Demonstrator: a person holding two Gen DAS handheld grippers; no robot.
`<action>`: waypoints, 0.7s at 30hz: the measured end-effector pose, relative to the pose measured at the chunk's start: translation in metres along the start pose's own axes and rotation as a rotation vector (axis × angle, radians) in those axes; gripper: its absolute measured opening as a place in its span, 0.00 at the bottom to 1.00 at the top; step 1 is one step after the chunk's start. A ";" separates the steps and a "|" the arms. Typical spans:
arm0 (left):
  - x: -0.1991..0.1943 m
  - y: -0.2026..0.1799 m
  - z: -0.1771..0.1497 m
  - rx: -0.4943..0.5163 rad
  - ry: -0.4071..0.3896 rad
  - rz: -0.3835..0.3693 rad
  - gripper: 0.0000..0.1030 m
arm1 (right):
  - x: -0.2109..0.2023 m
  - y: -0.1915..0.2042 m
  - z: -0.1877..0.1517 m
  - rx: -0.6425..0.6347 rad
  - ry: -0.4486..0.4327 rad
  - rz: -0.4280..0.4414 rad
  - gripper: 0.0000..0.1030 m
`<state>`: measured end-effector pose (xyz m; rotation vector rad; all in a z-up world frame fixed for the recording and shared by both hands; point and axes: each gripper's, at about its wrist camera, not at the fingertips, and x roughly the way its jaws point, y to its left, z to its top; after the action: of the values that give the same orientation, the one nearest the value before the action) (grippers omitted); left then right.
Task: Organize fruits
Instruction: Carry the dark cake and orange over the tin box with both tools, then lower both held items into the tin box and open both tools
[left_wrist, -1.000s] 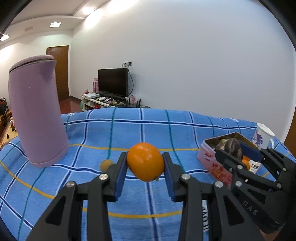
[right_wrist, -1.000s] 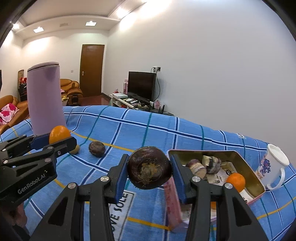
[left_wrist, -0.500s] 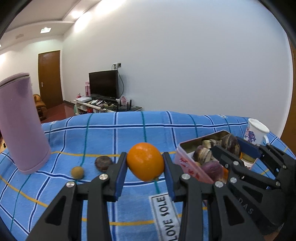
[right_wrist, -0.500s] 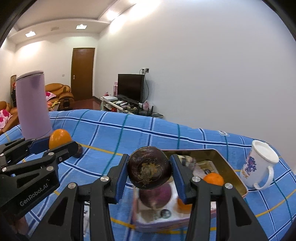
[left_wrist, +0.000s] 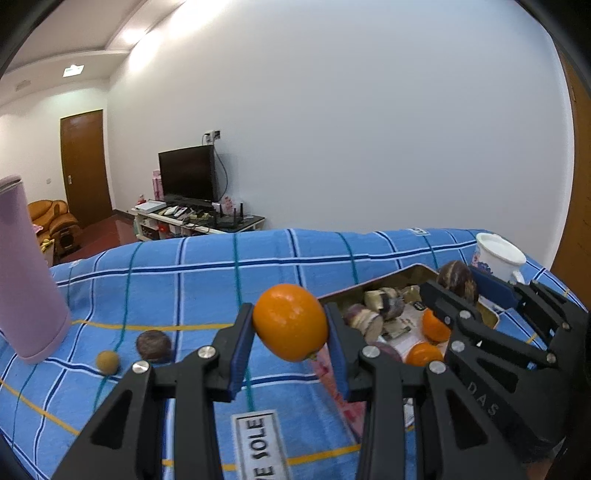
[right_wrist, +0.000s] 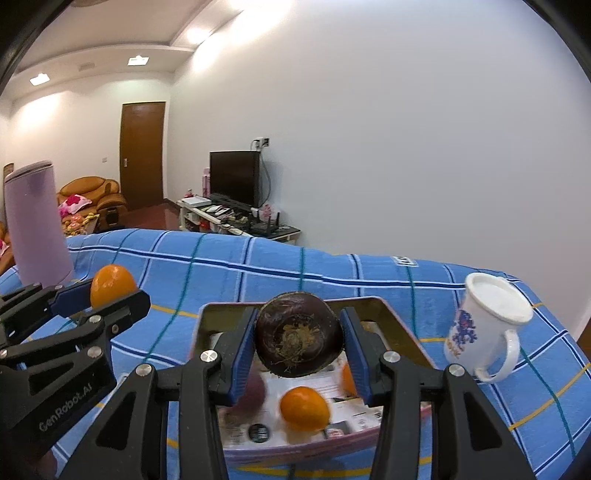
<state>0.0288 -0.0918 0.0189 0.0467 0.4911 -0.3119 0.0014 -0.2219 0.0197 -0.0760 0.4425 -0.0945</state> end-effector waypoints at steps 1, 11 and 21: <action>0.002 -0.004 0.001 0.002 0.001 -0.003 0.38 | 0.001 -0.004 0.000 0.001 -0.001 -0.010 0.46; 0.019 -0.033 0.005 0.014 0.015 -0.040 0.38 | 0.009 -0.033 0.003 0.017 0.005 -0.072 0.46; 0.037 -0.054 0.005 0.021 0.034 -0.067 0.38 | 0.023 -0.051 0.004 0.020 0.024 -0.125 0.46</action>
<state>0.0458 -0.1548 0.0077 0.0561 0.5241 -0.3823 0.0197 -0.2753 0.0182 -0.0824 0.4604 -0.2228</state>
